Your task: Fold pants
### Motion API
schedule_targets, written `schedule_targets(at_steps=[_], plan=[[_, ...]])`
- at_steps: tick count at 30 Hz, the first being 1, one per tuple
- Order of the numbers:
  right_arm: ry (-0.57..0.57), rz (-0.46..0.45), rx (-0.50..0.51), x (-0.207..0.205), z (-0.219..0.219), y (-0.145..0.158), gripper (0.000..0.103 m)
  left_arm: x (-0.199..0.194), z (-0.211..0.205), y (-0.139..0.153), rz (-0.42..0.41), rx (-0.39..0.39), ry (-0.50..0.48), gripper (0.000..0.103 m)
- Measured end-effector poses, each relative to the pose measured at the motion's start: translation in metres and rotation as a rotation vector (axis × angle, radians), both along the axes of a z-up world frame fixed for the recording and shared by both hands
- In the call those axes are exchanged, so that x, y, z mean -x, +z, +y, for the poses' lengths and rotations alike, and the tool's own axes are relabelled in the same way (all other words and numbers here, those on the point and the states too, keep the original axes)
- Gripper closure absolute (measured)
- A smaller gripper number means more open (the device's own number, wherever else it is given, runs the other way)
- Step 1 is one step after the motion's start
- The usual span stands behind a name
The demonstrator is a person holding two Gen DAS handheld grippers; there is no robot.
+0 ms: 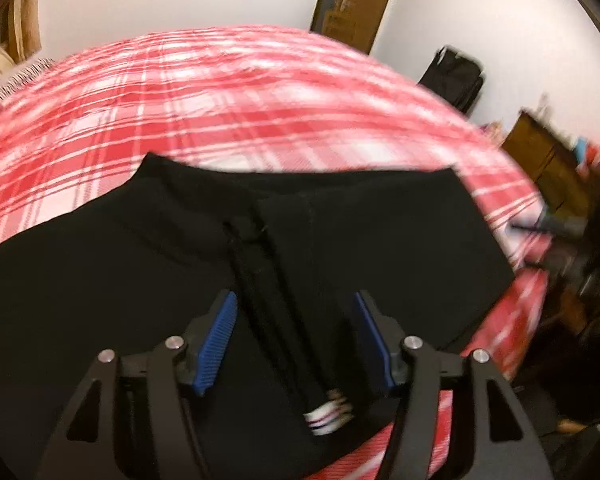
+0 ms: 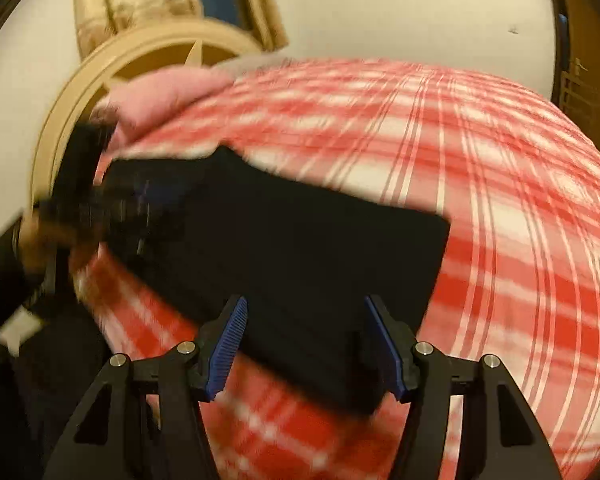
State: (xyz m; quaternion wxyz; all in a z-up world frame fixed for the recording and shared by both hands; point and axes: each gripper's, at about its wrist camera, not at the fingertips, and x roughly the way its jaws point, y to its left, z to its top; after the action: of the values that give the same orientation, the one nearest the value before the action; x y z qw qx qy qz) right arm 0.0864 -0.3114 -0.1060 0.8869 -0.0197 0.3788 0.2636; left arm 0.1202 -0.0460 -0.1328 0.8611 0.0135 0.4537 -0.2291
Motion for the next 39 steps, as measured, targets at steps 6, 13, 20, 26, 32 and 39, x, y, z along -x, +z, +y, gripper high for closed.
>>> schedule_targets(at_steps=[6, 13, 20, 26, 32, 39], plan=[[-0.078, 0.133, 0.041, -0.065, 0.003, -0.035, 0.041, 0.003, 0.005, -0.003, -0.037, 0.005, 0.020, 0.040], [-0.024, 0.089, 0.020, -0.052, 0.040, 0.003, 0.041, 0.010, 0.038, 0.003, -0.040, 0.080, 0.096, 0.034], [0.202, 0.081, 0.019, -0.057, 0.148, -0.002, 0.041, 0.015, 0.056, 0.006, -0.041, 0.061, 0.153, 0.028], [0.163, 0.152, 0.101, -0.069, 0.171, -0.027, 0.041, 0.019, 0.077, 0.003, -0.041, 0.042, 0.193, 0.028], [0.206, 0.091, 0.064, -0.076, 0.195, -0.008, 0.041, 0.024, 0.088, 0.009, -0.062, -0.013, 0.210, 0.028], [0.183, 0.098, 0.099, -0.097, 0.218, -0.033, 0.040, 0.033, 0.112, 0.014, -0.101, -0.105, 0.263, 0.024]])
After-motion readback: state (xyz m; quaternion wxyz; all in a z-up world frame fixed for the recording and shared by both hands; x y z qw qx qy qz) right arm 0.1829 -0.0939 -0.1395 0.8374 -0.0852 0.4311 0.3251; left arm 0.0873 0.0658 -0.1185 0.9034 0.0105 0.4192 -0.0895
